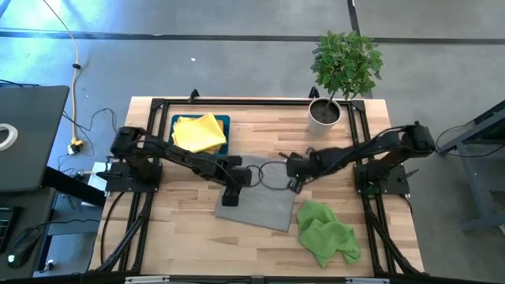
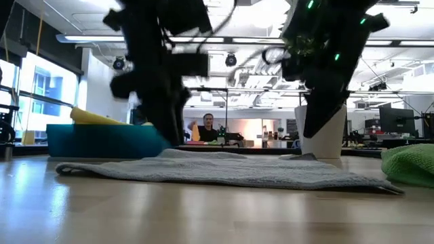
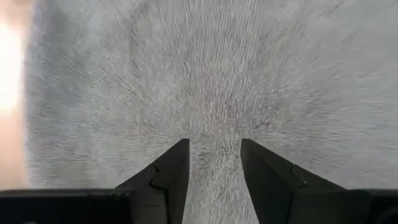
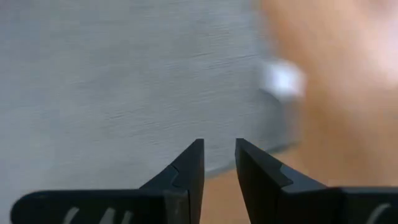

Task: Fold microfiber towels
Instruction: Fold the gray microfiber cloth

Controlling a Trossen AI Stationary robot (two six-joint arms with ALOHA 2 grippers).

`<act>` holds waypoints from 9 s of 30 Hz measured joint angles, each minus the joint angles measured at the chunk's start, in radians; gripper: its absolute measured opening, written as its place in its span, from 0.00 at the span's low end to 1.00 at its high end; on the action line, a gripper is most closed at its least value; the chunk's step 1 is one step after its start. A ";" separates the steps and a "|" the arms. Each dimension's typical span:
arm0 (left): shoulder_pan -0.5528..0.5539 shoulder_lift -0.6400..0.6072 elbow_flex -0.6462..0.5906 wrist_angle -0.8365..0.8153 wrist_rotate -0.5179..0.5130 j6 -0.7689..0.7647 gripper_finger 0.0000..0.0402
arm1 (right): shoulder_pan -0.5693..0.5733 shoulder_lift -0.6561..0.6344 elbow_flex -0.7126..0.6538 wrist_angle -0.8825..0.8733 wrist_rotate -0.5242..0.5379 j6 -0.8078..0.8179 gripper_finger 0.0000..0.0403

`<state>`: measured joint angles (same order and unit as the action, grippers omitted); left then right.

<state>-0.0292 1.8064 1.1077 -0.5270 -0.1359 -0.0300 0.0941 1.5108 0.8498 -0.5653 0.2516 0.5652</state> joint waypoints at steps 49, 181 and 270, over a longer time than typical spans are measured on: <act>-0.312 -0.022 -0.142 0.008 0.071 -0.210 0.08 | 0.519 0.548 0.533 -0.184 -0.035 0.222 0.20; -0.167 -0.046 -0.134 -0.052 0.030 -0.337 0.30 | 0.124 0.032 -0.178 0.418 0.040 0.534 0.58; -0.562 -0.697 -0.133 -0.034 -0.035 -0.465 0.30 | 0.213 0.682 1.020 -1.006 -0.129 0.376 0.00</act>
<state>-0.5911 1.1095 0.9745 -0.5613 -0.1707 -0.4950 0.3074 2.1925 1.8702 -1.5715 0.1224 0.9411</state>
